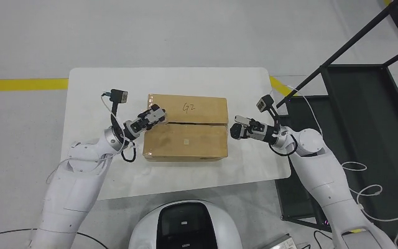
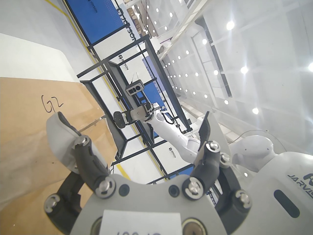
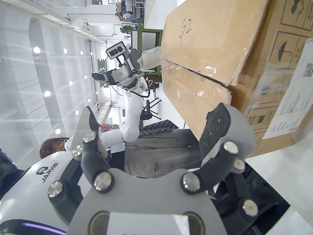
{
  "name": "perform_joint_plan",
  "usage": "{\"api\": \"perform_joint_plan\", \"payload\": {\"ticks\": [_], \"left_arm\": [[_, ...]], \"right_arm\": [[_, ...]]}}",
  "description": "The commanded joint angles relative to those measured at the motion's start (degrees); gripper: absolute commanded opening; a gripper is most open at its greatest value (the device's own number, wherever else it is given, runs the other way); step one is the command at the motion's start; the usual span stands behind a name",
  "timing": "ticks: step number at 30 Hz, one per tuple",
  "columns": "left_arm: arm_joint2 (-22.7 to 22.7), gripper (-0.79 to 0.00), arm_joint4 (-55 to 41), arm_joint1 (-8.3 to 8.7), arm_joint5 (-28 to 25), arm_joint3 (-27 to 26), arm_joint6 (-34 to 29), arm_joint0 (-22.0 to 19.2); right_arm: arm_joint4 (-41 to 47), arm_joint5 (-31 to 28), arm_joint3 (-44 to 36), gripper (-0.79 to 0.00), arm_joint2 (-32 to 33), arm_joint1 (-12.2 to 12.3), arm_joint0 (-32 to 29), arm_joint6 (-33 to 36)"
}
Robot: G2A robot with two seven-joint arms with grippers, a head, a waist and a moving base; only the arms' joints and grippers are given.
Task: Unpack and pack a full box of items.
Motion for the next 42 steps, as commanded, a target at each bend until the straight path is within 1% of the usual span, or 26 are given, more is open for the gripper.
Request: {"api": "perform_joint_plan", "payload": {"ticks": [1,11,14,18,20,23,30,33,36,42], "left_arm": [[0.31,0.0,0.05,-0.05,-0.54,-0.83,-0.46,-0.6],[3.23,0.0,-0.86,-0.75,-2.63,-3.85,0.16,-3.12],[3.4,0.0,-1.18,-0.83,-2.9,-4.61,0.21,-3.81],[2.79,0.0,-4.51,-0.82,-3.52,-6.0,-0.49,-4.44],[1.4,0.0,-5.42,-0.59,-4.0,-6.41,-0.98,-4.23],[-1.88,0.0,-6.28,-0.07,-4.53,-6.9,-0.77,-2.92],[-11.06,0.0,-5.45,1.39,-5.25,-5.8,0.71,2.49],[-14.67,0.0,-5.29,1.91,-5.43,-3.91,1.43,4.09],[-17.3,0.0,-4.73,2.28,-5.53,-1.62,2.35,4.81],[-20.57,0.0,-3.74,2.82,-5.09,3.98,3.41,4.28]], "right_arm": [[-0.17,-0.03,0.0,0.0,0.03,0.0,0.05,-0.19],[-1.38,0.2,-0.44,0.0,-0.29,-0.06,-0.19,-1.45],[-1.42,0.31,-0.49,0.0,-0.43,-0.1,-0.21,-1.61],[-1.93,0.52,-0.51,0.0,-0.84,-0.17,0.18,-1.73],[-2.33,0.7,-0.54,0.0,-1.14,-0.21,0.47,-1.73],[-3.38,0.51,-0.79,0.0,-1.81,-0.31,1.14,-1.71],[-6.77,-1.72,-0.44,0.0,-4.53,-0.91,4.08,-3.21],[-9.11,-3.49,-1.37,0.0,-6.0,-1.27,5.69,-4.54],[-10.42,-4.32,-2.38,0.0,-7.35,-1.64,6.73,-6.08],[-9.91,-4.65,-3.46,0.0,-11.1,-2.77,9.68,-7.8]]}}
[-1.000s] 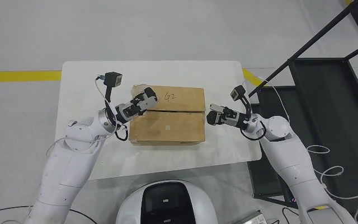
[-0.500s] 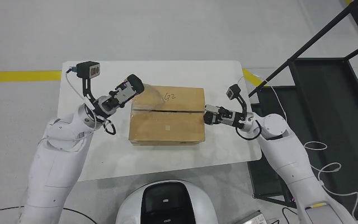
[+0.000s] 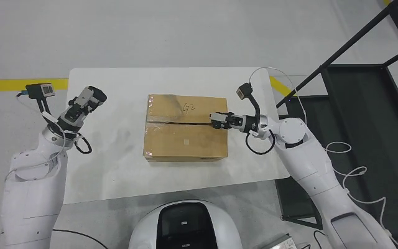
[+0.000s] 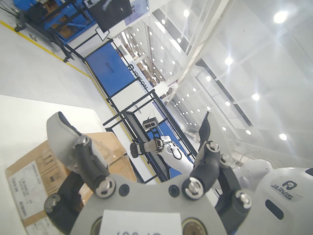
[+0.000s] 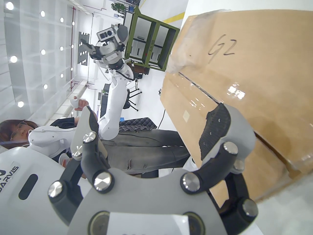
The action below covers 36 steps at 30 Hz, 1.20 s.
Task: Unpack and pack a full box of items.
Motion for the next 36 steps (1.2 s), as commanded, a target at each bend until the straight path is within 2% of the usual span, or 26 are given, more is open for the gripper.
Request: {"api": "perform_joint_plan", "payload": {"ticks": [1,7,11,14,16,24,36], "left_arm": [[-0.68,0.0,-0.07,0.15,0.17,1.93,-0.05,-0.35],[-2.59,0.0,-2.25,0.6,1.16,6.02,-1.17,-1.33],[-4.49,0.0,-3.37,1.01,3.97,8.94,-1.21,-2.26],[-5.62,0.0,-3.07,1.34,5.96,10.24,-1.38,-3.02],[-6.67,0.0,-2.75,1.58,6.73,11.13,-1.0,-3.37],[-6.86,0.0,-2.86,1.63,7.06,11.3,-1.03,-3.47],[-6.86,0.0,-2.86,1.63,7.06,11.3,-1.03,-3.47]], "right_arm": [[0.32,0.25,0.46,0.0,-0.96,-0.28,0.71,-0.35],[0.32,0.25,0.46,0.0,-0.96,-0.28,0.71,-0.35],[0.32,0.25,0.46,0.0,-0.96,-0.28,0.71,-0.35],[3.68,0.43,-2.33,0.0,-2.24,-0.79,1.12,-0.26],[6.51,0.64,-2.07,0.0,-4.15,-1.52,3.73,0.61],[15.84,1.28,9.58,0.0,-17.87,-7.53,17.17,-2.65],[15.3,2.47,8.03,0.0,-17.85,-7.69,16.97,-4.33]]}}
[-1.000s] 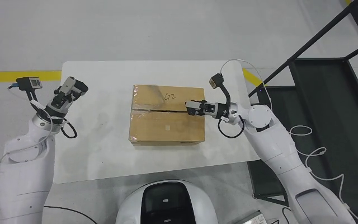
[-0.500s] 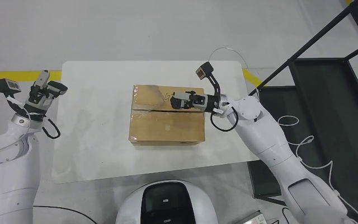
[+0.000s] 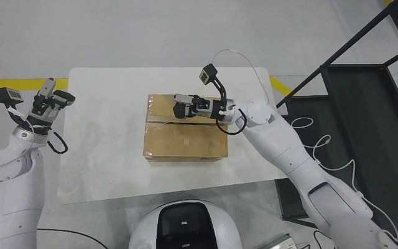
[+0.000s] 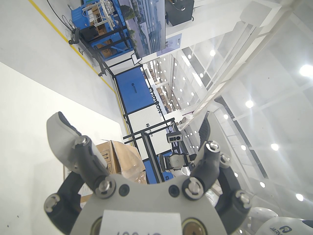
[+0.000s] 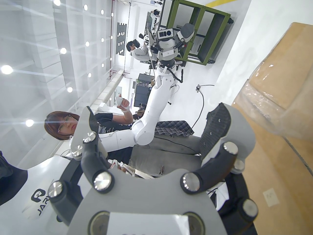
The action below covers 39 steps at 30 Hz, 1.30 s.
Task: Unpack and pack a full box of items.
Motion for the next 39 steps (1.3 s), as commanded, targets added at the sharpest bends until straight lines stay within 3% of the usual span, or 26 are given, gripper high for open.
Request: {"api": "perform_joint_plan", "payload": {"ticks": [1,5,12,26,31,39], "left_arm": [[0.0,0.0,0.0,0.0,0.0,0.0,0.0,0.0],[0.0,0.0,0.0,0.0,0.0,0.0,0.0,0.0],[-0.51,0.0,0.47,0.04,0.72,-1.6,2.32,1.72],[-1.58,0.0,0.63,0.24,1.02,-2.52,3.7,3.37],[-1.58,0.0,0.63,0.24,1.02,-2.52,3.7,3.37],[-1.58,0.0,0.63,0.24,1.02,-2.52,3.7,3.37]], "right_arm": [[-0.45,1.82,-1.33,0.0,-0.16,-0.33,0.37,-2.31],[-3.46,8.16,-1.21,0.0,-3.39,-2.05,4.24,-7.54],[-2.23,16.11,5.49,0.0,-11.17,-6.37,10.23,-7.16],[-0.89,14.59,18.04,0.0,-17.69,-13.88,13.89,-12.72],[-3.37,16.9,19.75,0.0,-17.64,-14.58,14.75,-12.08],[-8.45,21.77,17.73,0.0,-15.29,-13.45,13.12,-12.93]]}}
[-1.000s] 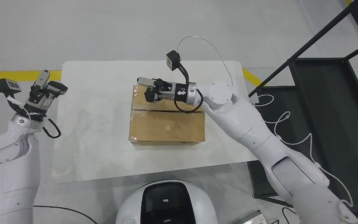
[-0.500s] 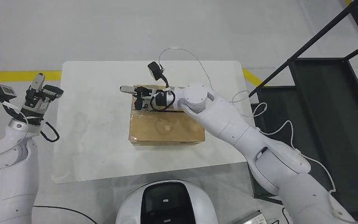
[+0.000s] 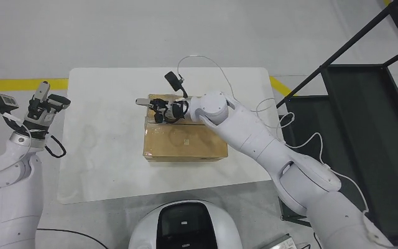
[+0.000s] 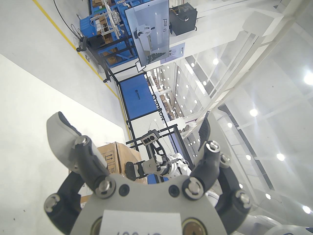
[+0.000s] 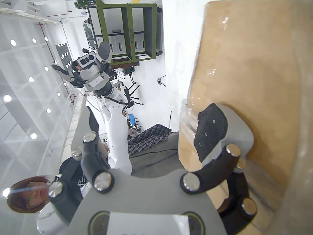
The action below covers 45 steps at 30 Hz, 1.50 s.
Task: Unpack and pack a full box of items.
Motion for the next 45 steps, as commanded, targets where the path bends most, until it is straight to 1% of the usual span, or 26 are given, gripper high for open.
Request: {"api": "perform_joint_plan", "payload": {"ticks": [1,12,18,26,33,39,45], "left_arm": [[0.0,0.0,0.0,0.0,0.0,0.0,0.0,0.0],[0.0,0.0,0.0,0.0,0.0,0.0,0.0,0.0],[0.0,0.0,0.0,0.0,0.0,0.0,0.0,0.0],[0.0,0.0,0.0,0.0,0.0,0.0,0.0,0.0],[0.0,0.0,0.0,0.0,0.0,0.0,0.0,0.0],[0.0,0.0,0.0,0.0,0.0,0.0,0.0,0.0],[0.0,0.0,0.0,0.0,0.0,0.0,0.0,0.0]], "right_arm": [[-0.7,0.86,-1.74,0.0,1.18,0.55,-1.05,-0.27],[-6.17,7.58,-14.17,0.0,9.32,4.79,-9.52,-1.67],[-8.3,10.17,-18.7,0.0,14.24,6.73,-14.1,-2.74],[-11.28,13.02,-24.29,0.0,20.15,8.69,-19.11,-4.69],[-14.03,16.83,-30.04,0.0,24.62,10.24,-24.14,-5.5],[-15.35,18.89,-34.58,0.0,28.25,11.28,-28.4,-6.68],[-16.98,20.89,-37.29,0.0,32.29,12.25,-32.13,-8.43]]}}
